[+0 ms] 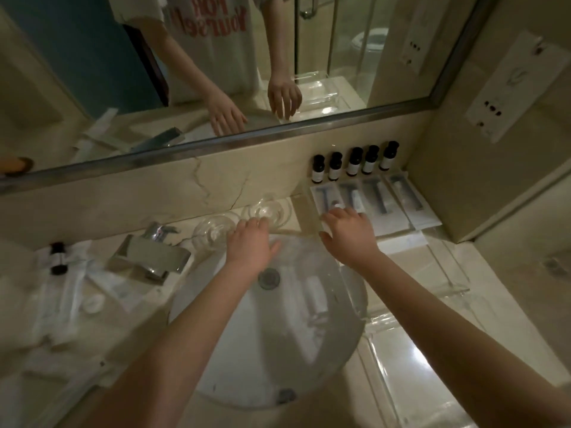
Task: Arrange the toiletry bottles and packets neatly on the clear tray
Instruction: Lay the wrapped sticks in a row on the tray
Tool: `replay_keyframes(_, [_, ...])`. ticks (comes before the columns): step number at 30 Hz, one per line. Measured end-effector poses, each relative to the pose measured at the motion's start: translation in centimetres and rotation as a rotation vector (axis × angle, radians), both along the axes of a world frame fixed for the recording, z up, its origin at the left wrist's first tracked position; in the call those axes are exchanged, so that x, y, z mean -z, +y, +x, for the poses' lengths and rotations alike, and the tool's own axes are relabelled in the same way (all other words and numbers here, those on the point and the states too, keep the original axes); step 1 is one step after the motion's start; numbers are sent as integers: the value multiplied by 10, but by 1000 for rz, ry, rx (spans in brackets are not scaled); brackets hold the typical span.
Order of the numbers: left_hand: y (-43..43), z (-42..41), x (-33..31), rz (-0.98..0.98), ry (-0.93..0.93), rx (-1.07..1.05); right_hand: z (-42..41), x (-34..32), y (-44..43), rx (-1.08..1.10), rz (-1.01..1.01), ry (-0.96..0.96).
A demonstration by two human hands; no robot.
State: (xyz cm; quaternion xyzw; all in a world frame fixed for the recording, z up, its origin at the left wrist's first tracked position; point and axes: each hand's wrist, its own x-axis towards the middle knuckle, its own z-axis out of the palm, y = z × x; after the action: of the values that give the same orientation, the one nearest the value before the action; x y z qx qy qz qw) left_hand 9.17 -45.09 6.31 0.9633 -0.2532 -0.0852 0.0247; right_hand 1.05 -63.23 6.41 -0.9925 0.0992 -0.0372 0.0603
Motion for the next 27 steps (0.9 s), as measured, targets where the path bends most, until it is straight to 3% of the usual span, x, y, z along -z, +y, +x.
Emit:
replay_keyframes(11, [161, -62, -1, 41, 52, -86, -26, 3, 158, -228, 72, 113])
replay_keyframes(22, [347, -87, 36, 37, 154, -400, -14, 36, 334, -477, 183, 366])
replay_keyframes(27, [403, -84, 51, 100, 287, -523, -5, 48, 392, -565, 221, 495])
